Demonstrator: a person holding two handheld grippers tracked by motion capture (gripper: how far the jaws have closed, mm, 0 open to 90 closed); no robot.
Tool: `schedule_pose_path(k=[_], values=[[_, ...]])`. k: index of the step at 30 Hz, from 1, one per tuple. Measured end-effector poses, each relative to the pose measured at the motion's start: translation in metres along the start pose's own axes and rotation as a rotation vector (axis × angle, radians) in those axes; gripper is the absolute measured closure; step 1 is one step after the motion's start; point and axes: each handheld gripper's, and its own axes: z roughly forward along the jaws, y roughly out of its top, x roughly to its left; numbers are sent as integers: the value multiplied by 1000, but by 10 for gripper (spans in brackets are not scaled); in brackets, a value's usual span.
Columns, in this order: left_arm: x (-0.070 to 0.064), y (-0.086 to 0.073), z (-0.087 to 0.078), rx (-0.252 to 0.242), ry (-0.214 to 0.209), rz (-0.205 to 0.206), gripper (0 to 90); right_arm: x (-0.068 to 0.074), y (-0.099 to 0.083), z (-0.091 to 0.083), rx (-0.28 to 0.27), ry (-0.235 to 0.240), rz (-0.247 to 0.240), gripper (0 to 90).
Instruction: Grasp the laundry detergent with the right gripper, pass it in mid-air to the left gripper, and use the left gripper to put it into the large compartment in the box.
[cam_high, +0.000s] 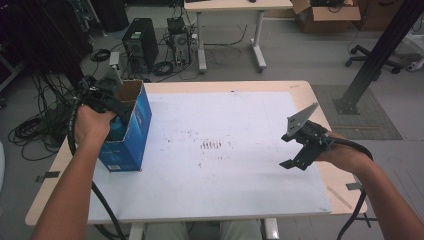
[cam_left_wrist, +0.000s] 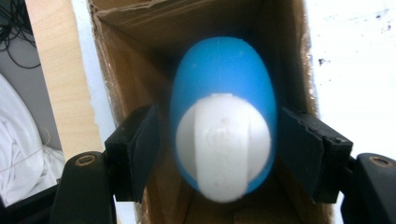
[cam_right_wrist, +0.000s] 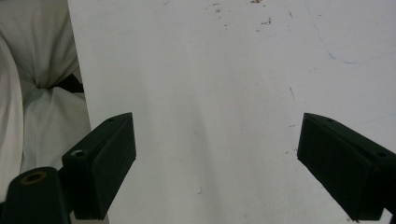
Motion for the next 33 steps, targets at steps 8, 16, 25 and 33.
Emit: schedule_pose_path(k=[8, 16, 25, 33], values=[[-2, 0, -25, -30, -25, 5, 252, 3, -1, -7, -1, -11, 2, 111], [-12, 0, -54, -77, -86, 47, 174, 6, 0, -10, -3, -15, 1, 109], [-33, 2, -75, -97, -112, 118, 120, 8, 2, -13, -13, -19, -3, 107], [-44, 1, -87, -125, -143, 164, 97, 9, 1, -16, -17, -22, -1, 106]])
